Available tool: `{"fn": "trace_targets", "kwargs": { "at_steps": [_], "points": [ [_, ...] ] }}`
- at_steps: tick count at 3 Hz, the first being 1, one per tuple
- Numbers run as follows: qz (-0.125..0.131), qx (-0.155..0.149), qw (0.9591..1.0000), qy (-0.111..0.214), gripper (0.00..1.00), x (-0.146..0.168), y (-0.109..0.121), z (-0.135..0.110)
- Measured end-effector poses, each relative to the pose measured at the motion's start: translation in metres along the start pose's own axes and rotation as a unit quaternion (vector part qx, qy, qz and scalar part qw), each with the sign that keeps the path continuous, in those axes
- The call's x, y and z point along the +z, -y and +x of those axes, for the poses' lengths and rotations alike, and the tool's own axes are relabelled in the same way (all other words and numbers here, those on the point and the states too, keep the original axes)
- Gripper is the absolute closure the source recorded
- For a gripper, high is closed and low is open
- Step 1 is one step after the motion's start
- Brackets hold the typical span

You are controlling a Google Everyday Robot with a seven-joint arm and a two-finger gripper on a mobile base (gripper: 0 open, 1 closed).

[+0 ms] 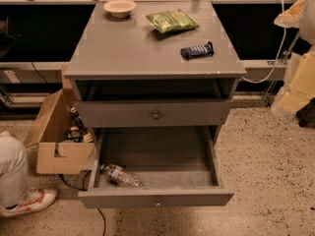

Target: Pick water bottle from middle drawer and place on counter

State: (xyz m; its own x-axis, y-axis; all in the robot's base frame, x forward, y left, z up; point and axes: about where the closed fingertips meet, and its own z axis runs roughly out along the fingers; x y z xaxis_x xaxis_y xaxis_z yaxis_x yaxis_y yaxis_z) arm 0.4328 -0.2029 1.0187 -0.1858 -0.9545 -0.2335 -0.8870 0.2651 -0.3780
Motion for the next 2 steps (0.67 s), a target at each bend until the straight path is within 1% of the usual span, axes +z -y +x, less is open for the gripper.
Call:
{"fn": "trace_targets", "kwargs": {
  "at_steps": [1,2],
  "points": [
    [0.0,0.0,1.0,0.0,0.0,0.0,0.0,0.0],
    [-0.016,0.028,0.9994,0.013,0.0,0.031,-0.017,-0.004]
  ]
}}
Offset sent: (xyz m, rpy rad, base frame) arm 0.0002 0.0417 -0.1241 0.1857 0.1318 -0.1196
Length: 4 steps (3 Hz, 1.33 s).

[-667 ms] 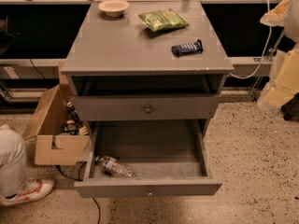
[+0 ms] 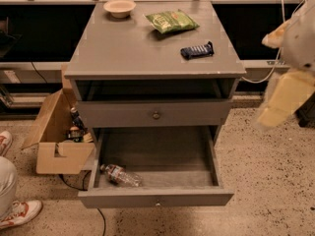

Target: Pick water bottle from middle drawer and place on counter

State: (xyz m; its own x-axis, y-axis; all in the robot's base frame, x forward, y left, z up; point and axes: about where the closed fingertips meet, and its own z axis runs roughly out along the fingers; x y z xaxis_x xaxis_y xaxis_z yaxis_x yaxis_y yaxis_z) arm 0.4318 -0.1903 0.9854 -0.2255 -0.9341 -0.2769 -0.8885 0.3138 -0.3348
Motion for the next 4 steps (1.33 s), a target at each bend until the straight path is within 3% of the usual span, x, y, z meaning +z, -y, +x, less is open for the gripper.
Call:
{"fn": "trace_targets", "kwargs": {
  "at_steps": [1,2,3,4],
  "points": [
    [-0.022,0.058,0.9971,0.044,0.0,0.075,-0.023,-0.014],
    [-0.024,0.057,0.9972,0.042,0.0,0.074,-0.023,-0.014],
    [-0.036,0.051,0.9971,0.044,0.0,0.101,-0.031,-0.018],
    [-0.057,0.048,0.9962,0.045,0.0,0.163,-0.049,-0.028]
  ]
}}
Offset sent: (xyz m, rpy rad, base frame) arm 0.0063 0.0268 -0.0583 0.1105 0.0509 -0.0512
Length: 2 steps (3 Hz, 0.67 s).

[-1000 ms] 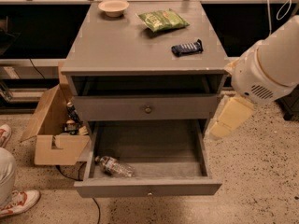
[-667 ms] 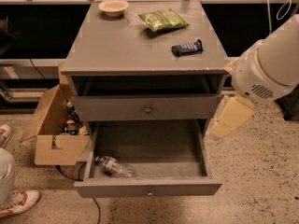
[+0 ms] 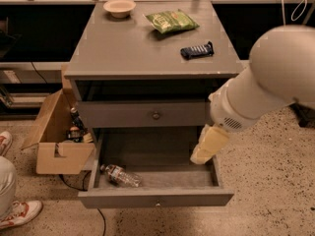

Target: Pick water bottle from middle drawer and place on counter

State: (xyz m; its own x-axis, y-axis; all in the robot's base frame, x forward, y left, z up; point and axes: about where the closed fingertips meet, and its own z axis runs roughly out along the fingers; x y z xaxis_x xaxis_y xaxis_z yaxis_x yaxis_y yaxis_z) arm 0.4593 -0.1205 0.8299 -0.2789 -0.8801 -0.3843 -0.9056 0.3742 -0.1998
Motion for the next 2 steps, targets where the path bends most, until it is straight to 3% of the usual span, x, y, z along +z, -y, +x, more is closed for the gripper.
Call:
{"fn": "trace_targets", "kwargs": {
  "at_steps": [1,2],
  "points": [
    [-0.025,0.003,0.9991,0.033,0.0,0.07,-0.01,-0.007],
    [-0.053,0.007,0.9957,0.076,0.0,0.13,-0.02,-0.021]
  ]
}}
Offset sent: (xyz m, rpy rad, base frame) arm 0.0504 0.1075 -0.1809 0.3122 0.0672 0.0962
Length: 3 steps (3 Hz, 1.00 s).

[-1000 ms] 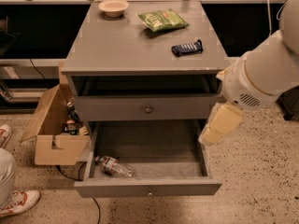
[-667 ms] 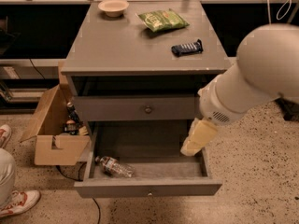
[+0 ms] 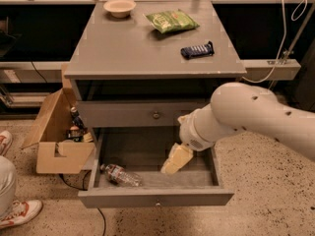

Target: Pick water bottle from middle drawer and place on counter

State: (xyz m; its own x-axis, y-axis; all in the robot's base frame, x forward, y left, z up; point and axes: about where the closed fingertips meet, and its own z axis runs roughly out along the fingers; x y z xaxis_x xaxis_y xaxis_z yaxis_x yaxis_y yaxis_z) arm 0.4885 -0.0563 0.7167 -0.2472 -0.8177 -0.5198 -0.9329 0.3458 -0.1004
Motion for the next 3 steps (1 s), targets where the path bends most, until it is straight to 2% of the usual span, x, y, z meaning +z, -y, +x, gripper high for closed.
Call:
{"fn": "trace_targets", "kwargs": {
  "at_steps": [1,2,3],
  "points": [
    [-0.033,0.009,0.9985,0.043,0.0,0.062,-0.006,-0.008],
    [-0.033,0.009,0.9985,0.043,0.0,0.062,-0.006,-0.008],
    [-0.038,0.021,0.9982,0.04,0.0,0.114,0.0,-0.002]
  ]
}}
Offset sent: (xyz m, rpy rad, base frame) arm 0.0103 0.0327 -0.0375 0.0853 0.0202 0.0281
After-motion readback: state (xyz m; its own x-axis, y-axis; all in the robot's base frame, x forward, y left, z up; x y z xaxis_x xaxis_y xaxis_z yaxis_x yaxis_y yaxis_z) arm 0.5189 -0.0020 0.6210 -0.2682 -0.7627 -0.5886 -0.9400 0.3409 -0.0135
